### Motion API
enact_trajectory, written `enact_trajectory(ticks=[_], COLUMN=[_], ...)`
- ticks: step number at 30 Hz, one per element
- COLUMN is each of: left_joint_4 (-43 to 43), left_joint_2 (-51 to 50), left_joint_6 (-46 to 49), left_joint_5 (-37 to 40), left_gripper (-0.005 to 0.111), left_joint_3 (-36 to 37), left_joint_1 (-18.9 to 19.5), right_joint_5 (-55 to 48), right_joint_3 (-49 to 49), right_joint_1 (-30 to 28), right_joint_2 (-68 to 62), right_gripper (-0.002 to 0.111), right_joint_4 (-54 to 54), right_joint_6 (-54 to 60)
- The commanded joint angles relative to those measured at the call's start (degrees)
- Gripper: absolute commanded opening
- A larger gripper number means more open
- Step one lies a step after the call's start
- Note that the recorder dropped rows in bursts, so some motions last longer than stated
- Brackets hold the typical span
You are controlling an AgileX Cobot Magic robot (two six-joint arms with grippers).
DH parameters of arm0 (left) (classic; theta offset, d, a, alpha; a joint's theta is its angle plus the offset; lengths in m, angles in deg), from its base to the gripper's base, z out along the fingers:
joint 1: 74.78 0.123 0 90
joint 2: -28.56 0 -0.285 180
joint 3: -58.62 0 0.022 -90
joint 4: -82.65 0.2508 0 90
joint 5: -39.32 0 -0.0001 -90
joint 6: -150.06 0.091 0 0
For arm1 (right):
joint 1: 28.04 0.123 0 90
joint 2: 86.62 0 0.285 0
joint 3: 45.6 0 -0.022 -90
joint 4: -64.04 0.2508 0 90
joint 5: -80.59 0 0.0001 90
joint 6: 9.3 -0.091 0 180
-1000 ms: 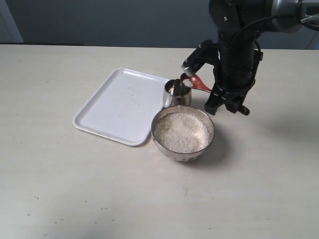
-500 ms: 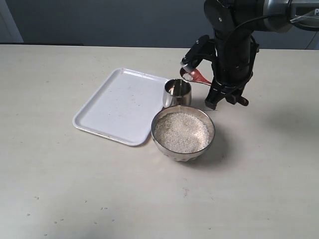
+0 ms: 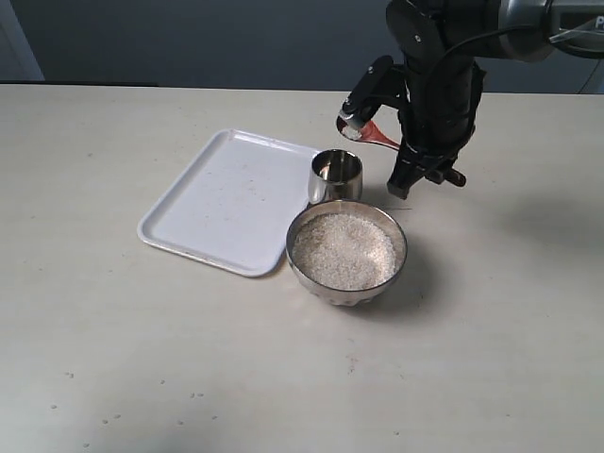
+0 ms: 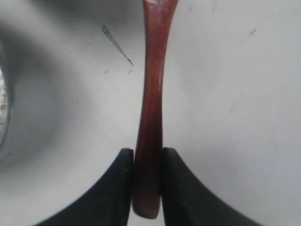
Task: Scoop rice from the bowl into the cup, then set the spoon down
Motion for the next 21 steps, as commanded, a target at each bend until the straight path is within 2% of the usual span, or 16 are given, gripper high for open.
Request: enact_trajectory(ticks=[1, 10, 21], left_joint_4=[0.09, 0.09, 0.09], left_joint_2=[0.25, 0.25, 0.25], left_joint_6=[-0.16, -0.16, -0.16], left_joint_5=[-0.7, -0.7, -0.7], left_gripper=[0.001, 0.001, 0.001], left_joint_3=[-0.14, -0.14, -0.14], left_joint_1=[-0.28, -0.28, -0.28], right_joint_5=[0.23, 0.4, 0.24], right_joint_3=[0.46, 0.46, -0.05], right_joint_1=[-0.28, -0.13, 3.78], right_joint_2=[0.13, 0.13, -2.2], right_gripper=[-0.001, -0.001, -0.001], right_joint_4=[-0.93, -1.11, -6.73], right_joint_6=[0.45, 1.17, 0.79])
